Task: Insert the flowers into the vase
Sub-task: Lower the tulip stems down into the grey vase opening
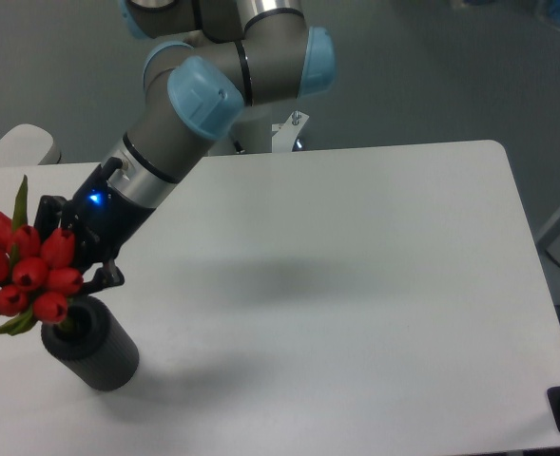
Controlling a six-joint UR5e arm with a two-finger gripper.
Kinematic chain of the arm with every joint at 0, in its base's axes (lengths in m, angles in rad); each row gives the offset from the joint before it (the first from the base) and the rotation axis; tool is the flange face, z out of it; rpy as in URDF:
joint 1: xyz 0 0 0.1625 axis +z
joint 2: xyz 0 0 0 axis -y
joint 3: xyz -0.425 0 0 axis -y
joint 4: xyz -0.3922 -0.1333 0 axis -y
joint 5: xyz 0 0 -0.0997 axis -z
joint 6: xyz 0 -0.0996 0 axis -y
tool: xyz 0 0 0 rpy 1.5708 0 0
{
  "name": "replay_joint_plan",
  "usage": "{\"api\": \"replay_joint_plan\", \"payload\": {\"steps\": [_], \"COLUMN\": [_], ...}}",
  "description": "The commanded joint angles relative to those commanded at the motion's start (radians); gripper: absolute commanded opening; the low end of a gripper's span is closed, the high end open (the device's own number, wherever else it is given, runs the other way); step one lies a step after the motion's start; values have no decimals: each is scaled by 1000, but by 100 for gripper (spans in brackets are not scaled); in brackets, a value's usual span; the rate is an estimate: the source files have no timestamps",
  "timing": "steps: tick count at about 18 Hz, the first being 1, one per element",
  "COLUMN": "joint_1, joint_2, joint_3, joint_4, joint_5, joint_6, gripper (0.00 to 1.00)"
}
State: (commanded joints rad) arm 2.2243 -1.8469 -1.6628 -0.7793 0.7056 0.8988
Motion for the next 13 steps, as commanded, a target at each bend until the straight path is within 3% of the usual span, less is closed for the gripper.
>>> {"api": "replay_joint_plan", "payload": {"steps": [9,13], "joint_1": [9,21], "joint_2": [-35,-35], "joint_3": [-21,-60], "joint_4": [9,11], "joint_5": [0,0], "joint_6": [48,94], "gripper": [35,35]}}
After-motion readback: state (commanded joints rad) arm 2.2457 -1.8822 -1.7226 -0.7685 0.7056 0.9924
